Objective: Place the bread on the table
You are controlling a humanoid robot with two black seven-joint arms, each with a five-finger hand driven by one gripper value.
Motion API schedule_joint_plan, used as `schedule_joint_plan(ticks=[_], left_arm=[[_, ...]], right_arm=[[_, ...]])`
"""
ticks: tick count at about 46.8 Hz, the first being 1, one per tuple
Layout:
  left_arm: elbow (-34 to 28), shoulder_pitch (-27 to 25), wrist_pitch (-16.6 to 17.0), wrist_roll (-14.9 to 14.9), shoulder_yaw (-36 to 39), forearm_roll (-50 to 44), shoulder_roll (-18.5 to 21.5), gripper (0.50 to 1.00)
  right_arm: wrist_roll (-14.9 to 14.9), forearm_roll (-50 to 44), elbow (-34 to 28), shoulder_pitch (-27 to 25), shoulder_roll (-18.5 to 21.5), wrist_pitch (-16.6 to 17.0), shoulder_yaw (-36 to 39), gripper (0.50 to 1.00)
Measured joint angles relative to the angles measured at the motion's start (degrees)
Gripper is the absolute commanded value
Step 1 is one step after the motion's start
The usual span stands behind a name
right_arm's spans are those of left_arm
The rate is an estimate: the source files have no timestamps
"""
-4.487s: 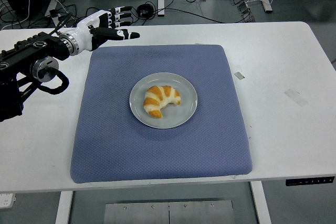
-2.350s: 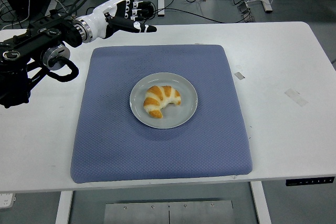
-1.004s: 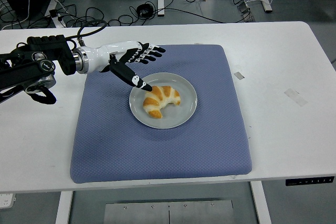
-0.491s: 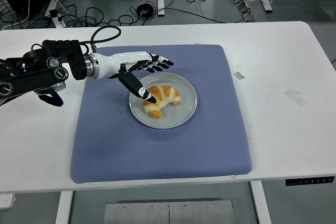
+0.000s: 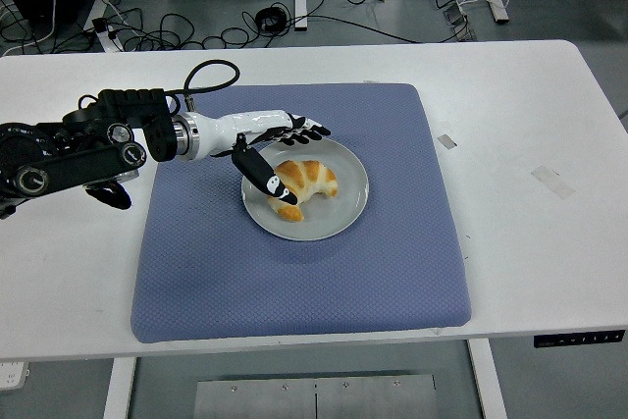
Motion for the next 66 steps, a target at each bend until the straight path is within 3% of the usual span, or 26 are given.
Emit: schedule_joint_plan(ticks=[40,51,58,66], left_arm=[[1.91,3.96,4.67,-0.13,-0.48,-0.35,-3.53,0.919],[2.36,4.28,5.31,-0.13,-0.30,-0.18,-4.39,0.880],[2.47,4.37,5.72,-0.13,-0.20,-0.17,-4.69,0.778],[2.82,4.63,5.72,-0.13,-0.11,-0.16,-4.84,0.778]], right_arm=[[0.01,-0.01,0.00,0.00,0.00,0.01,0.00,1.000],[0.01,0.01,0.00,0.00,0.00,0.01,0.00,1.000],[0.01,0.01,0.00,0.00,0.00,0.00,0.00,1.000],[0.01,0.01,0.00,0.00,0.00,0.00,0.00,1.000]])
